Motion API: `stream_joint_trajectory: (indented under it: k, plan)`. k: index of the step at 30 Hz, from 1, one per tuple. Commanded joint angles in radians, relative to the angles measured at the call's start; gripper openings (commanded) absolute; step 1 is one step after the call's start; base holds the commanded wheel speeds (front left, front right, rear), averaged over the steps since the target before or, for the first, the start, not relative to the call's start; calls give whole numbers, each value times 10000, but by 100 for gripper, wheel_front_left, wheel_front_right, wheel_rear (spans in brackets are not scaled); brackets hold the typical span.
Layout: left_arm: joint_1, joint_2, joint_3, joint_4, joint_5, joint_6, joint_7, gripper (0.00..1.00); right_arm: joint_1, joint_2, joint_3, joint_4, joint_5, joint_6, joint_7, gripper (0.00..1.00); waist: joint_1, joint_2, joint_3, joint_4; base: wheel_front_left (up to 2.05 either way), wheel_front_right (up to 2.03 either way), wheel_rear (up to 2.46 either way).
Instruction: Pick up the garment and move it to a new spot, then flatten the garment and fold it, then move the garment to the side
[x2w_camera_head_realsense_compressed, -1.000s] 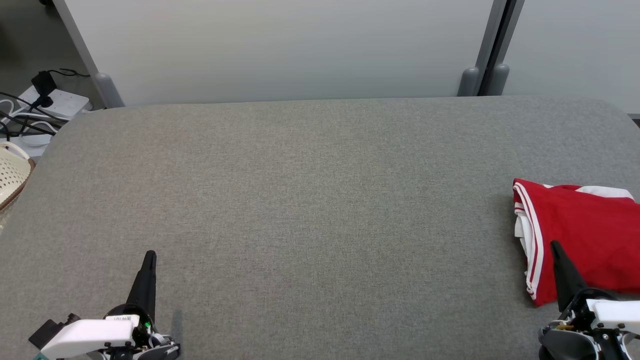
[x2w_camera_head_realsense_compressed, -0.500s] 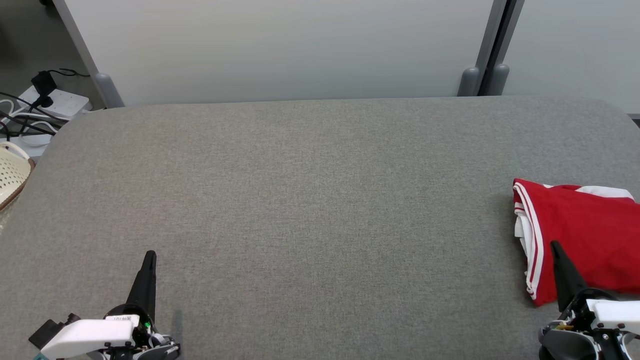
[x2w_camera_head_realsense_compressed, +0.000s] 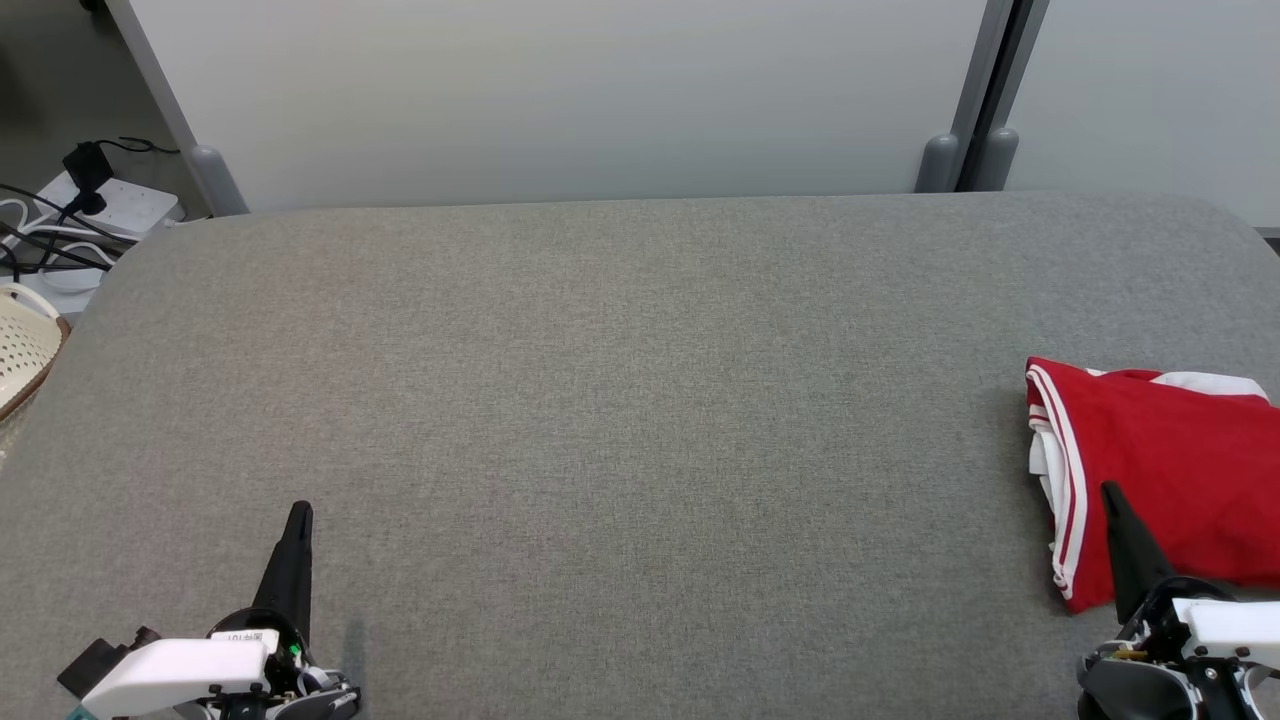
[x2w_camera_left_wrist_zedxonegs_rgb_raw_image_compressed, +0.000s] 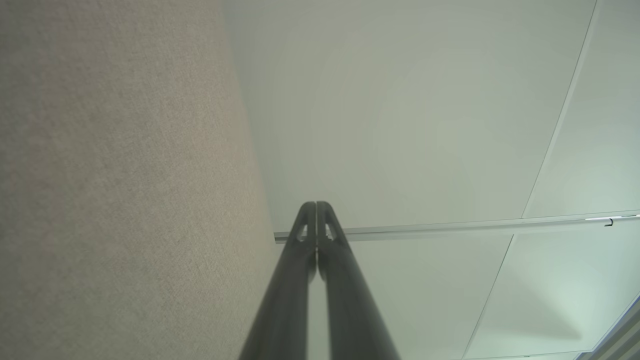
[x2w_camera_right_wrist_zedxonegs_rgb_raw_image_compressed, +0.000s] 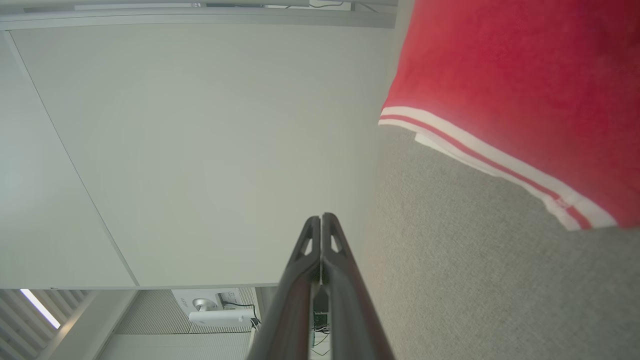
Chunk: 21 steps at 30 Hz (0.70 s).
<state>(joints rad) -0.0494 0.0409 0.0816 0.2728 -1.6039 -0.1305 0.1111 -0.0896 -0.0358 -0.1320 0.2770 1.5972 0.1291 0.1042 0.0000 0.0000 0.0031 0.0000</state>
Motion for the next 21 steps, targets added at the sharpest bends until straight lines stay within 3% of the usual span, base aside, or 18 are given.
stream_joint_trajectory:
  k: [1, 21]
  plan:
    - [-585, 93, 321, -279, -48, -2, 20, 0, -183, -144, 184, -322, 116, 16, 88, 0, 0, 0, 0, 0, 0, 0, 0]
    - [-585, 93, 321, -279, -48, -2, 20, 0, -183, -144, 185, -322, 116, 16, 88, 0, 0, 0, 0, 0, 0, 0, 0]
